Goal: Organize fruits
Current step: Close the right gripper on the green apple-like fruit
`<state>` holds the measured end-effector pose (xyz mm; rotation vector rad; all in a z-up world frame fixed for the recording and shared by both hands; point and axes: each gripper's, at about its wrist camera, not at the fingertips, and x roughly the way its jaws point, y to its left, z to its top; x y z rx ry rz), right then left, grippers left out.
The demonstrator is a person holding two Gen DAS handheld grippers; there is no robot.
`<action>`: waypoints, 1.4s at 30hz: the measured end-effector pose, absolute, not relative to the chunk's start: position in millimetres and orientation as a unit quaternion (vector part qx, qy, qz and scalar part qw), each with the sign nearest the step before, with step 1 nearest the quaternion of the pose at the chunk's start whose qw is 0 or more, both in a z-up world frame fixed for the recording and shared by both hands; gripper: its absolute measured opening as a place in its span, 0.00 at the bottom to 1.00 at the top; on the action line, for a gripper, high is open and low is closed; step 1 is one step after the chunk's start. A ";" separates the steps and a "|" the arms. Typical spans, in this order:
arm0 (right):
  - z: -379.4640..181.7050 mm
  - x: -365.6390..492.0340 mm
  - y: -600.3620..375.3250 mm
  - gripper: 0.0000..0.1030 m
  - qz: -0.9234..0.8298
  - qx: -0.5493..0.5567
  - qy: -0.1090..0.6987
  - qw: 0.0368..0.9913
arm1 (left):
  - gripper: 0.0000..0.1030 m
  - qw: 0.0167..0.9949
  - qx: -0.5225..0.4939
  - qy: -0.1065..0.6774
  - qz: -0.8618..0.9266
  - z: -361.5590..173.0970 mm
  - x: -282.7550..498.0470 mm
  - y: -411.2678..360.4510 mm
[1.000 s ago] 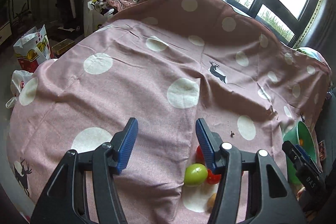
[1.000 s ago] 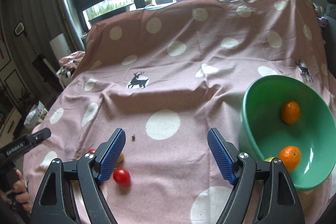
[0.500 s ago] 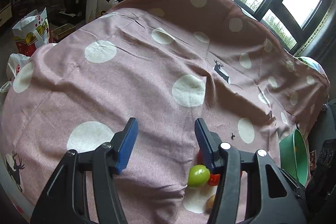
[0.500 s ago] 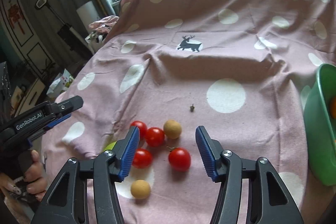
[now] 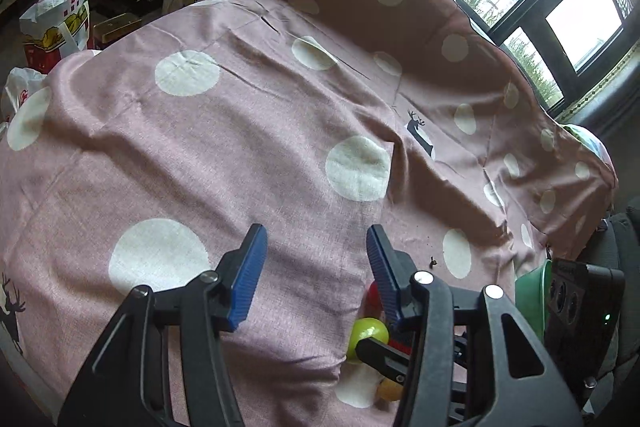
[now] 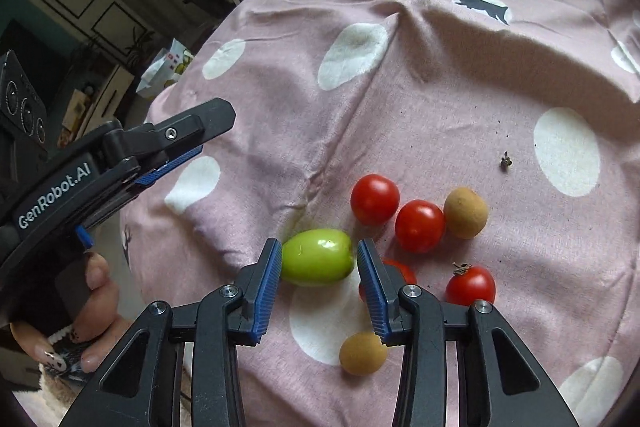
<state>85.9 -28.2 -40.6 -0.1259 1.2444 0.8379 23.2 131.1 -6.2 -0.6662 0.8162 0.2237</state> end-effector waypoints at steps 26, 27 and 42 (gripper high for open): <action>-47.2 84.9 -59.2 0.30 0.400 0.021 0.570 0.717 | 0.49 0.870 -0.290 0.388 0.092 -0.3 23.8 110.2; -46.4 82.6 -58.5 0.30 0.402 0.015 0.573 0.714 | 0.49 0.870 -0.288 0.388 0.093 -0.1 23.6 109.7; -57.5 79.2 -45.7 0.41 0.393 -0.002 0.579 0.714 | 0.49 0.869 -0.283 0.395 0.095 -2.3 24.5 106.9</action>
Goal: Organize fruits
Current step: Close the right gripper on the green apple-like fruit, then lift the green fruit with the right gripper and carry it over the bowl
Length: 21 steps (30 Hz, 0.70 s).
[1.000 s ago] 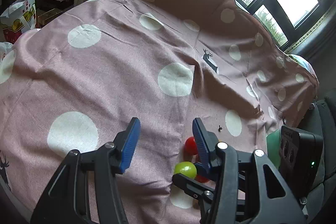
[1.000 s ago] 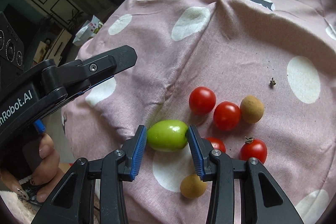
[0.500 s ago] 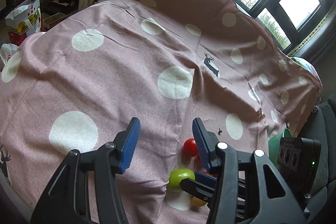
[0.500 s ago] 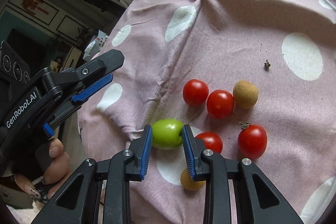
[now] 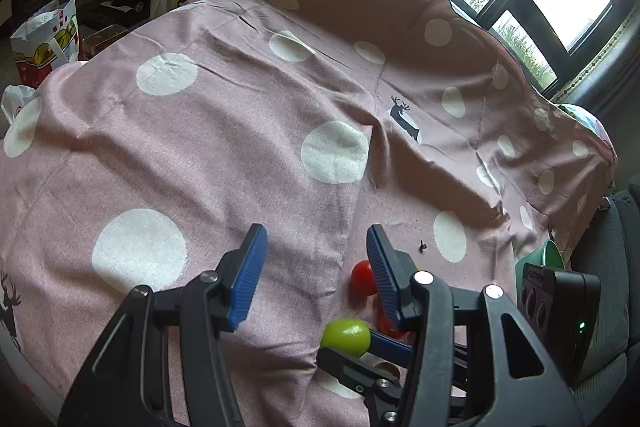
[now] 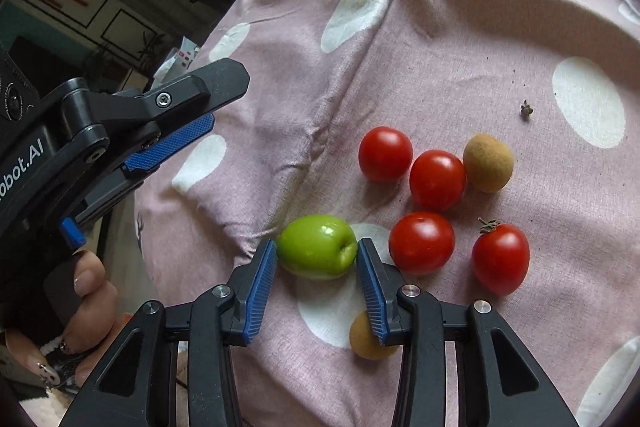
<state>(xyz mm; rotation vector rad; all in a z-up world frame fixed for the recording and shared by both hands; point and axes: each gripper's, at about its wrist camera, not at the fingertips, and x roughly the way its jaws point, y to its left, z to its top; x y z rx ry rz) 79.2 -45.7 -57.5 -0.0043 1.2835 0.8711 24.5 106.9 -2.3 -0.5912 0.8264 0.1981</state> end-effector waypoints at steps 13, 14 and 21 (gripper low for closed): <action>-40.9 92.7 -91.8 0.40 0.379 0.079 0.573 0.722 | 0.49 0.872 -0.270 0.401 0.077 -1.6 26.0 97.5; -37.0 94.5 -98.6 0.40 0.374 0.085 0.569 0.728 | 0.49 0.872 -0.268 0.402 0.073 -1.6 26.5 95.3; -23.6 114.3 -153.2 0.40 0.321 0.136 0.549 0.760 | 0.49 0.878 -0.237 0.416 0.021 -2.3 34.7 64.6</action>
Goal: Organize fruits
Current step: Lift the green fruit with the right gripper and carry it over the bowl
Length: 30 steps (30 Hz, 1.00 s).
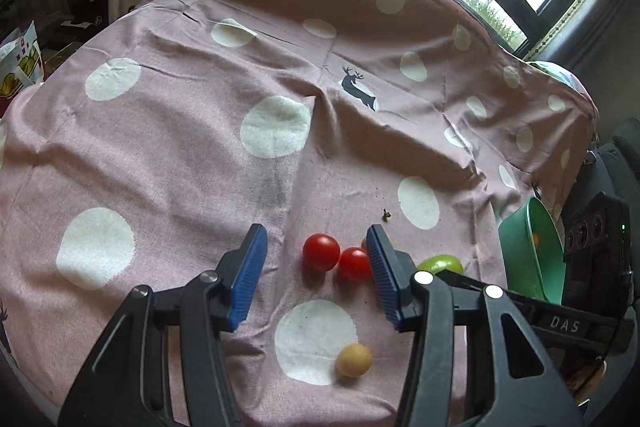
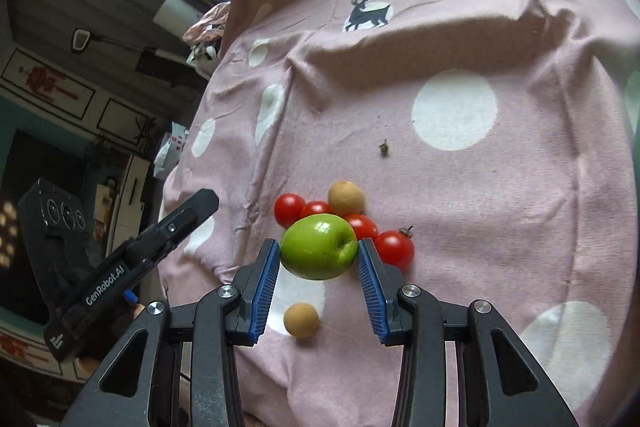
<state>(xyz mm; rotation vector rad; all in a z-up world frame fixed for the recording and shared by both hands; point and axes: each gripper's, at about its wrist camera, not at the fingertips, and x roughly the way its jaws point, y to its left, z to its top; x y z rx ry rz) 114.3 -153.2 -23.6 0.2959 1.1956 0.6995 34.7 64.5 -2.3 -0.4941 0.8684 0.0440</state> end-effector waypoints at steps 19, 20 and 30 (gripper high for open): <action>-23.1 121.6 -170.8 0.41 0.338 0.165 0.552 0.745 | 0.45 0.861 -0.200 0.451 -0.127 -21.6 54.6 -22.8; -22.6 120.8 -170.0 0.41 0.341 0.164 0.551 0.743 | 0.42 0.861 -0.201 0.449 -0.129 -20.2 53.4 -21.6; -7.7 114.7 -169.1 0.41 0.355 0.159 0.529 0.754 | 0.39 0.876 -0.192 0.423 -0.134 -4.9 47.1 -26.2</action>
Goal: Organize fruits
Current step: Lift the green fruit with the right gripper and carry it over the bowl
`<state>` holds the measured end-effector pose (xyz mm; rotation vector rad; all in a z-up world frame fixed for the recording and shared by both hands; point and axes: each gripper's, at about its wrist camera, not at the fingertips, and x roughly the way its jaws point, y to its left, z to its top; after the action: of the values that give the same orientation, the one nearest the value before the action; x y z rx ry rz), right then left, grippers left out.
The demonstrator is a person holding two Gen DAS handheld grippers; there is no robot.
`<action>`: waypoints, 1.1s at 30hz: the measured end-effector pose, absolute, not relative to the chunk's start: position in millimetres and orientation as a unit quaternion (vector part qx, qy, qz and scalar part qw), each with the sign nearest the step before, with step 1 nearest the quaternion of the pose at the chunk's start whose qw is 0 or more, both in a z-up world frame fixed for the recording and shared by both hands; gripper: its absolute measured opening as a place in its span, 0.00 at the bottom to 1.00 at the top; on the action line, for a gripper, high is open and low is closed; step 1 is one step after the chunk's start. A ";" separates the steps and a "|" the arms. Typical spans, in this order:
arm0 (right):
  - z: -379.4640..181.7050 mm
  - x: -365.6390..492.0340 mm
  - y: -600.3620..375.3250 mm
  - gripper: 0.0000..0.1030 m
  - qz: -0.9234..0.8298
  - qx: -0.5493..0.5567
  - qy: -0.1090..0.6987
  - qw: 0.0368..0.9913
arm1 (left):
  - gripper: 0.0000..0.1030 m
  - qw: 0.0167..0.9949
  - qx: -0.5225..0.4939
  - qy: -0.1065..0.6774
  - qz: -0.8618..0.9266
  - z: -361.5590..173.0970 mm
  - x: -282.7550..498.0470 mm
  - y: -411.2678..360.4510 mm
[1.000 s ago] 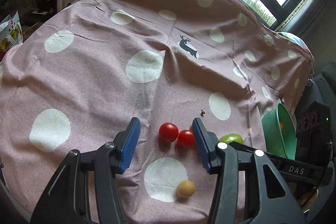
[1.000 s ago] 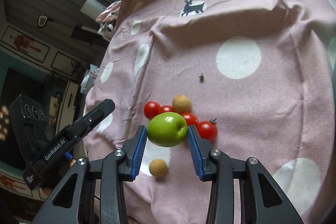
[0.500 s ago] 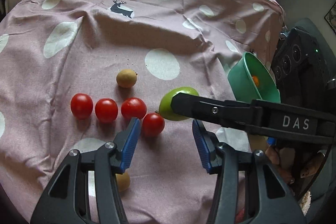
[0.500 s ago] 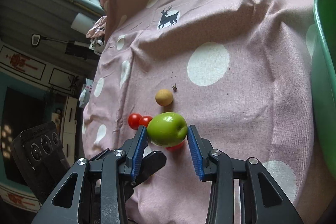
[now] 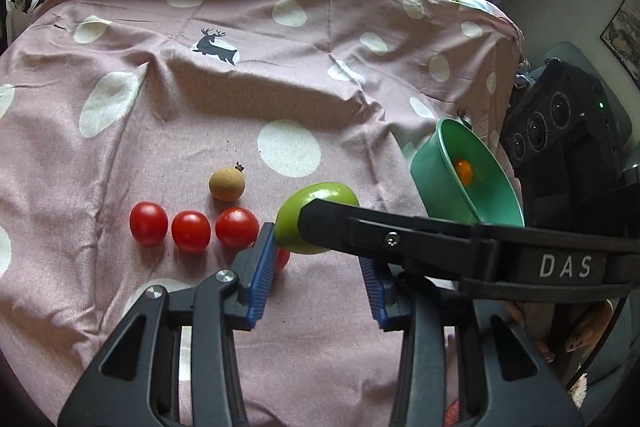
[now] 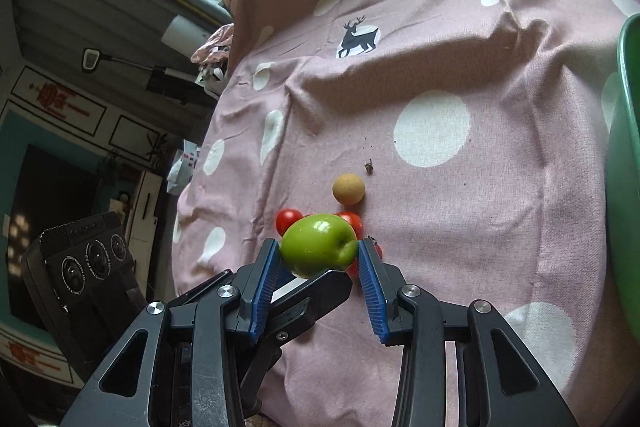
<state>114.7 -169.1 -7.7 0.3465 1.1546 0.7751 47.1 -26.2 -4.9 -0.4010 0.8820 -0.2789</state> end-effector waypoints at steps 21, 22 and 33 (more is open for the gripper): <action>46.2 108.2 -273.6 0.41 0.293 0.221 0.420 0.830 | 0.39 0.901 -0.078 0.374 -0.206 51.8 80.0 -132.0; 46.4 107.7 -279.5 0.41 0.286 0.225 0.417 0.833 | 0.39 0.899 -0.074 0.375 -0.212 52.0 82.2 -138.2; 41.9 108.6 -330.0 0.41 0.216 0.256 0.405 0.851 | 0.39 0.879 -0.062 0.385 -0.273 44.2 103.1 -187.0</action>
<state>108.6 -330.0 41.9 0.5398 0.8534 0.4538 103.1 -187.0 44.2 -0.1284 0.8033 -0.5693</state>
